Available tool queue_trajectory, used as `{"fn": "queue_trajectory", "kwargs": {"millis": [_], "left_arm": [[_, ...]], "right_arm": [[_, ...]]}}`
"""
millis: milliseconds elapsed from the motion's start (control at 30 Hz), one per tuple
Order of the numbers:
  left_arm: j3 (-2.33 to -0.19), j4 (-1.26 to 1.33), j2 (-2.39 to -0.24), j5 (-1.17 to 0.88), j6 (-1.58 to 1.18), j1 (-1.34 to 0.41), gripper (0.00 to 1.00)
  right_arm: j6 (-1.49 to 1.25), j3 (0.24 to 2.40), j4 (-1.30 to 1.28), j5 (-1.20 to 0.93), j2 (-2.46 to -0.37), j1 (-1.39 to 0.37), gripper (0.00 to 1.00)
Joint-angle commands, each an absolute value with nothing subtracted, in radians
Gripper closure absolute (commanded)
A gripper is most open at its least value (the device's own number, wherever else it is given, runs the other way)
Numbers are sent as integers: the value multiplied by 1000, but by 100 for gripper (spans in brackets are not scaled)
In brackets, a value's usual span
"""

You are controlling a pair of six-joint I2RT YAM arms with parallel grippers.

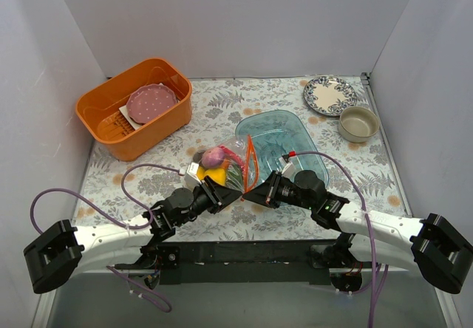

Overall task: Place the food in the zip-top bag and seal the zipper
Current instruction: Zip the zipper food storage bag at the center of the board.

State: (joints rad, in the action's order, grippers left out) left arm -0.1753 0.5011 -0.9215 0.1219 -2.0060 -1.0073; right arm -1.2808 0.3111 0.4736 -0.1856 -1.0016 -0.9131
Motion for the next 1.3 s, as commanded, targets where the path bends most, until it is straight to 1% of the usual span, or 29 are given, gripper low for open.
{"fn": "queue_trajectory", "kwargs": {"millis": [0, 33, 67, 167, 200, 267, 300, 333, 800, 1267], "left_arm": [[-173, 522, -931, 123, -2197, -1006, 71], [-173, 519, -931, 124, -2198, -1006, 73], [-172, 518, -931, 127, -2200, -1006, 78], [-173, 517, -933, 130, -2204, -1006, 85], [-175, 515, -934, 133, -2204, -1006, 92], [-178, 514, -937, 132, -2203, -1006, 94], [-182, 511, -940, 129, -2203, -1006, 98], [-186, 508, -940, 127, -2201, -1008, 100], [-206, 430, -922, 87, -2149, -1006, 100], [-213, 454, -960, 23, -2106, -1006, 100]], "right_arm": [[-1290, 304, 532, -189, -1000, -919, 96], [-1292, 304, 532, -189, -1002, -919, 96], [-1292, 302, 532, -190, -1003, -919, 96], [-1293, 302, 540, -195, -1008, -919, 96], [-1293, 302, 541, -198, -1011, -919, 96], [-1295, 302, 545, -201, -1012, -919, 96], [-1296, 302, 546, -202, -1014, -919, 96], [-1296, 302, 549, -202, -1015, -919, 96], [-1287, 333, 525, -163, -1022, -905, 96], [-1270, 357, 543, -133, -1065, -897, 96]]}}
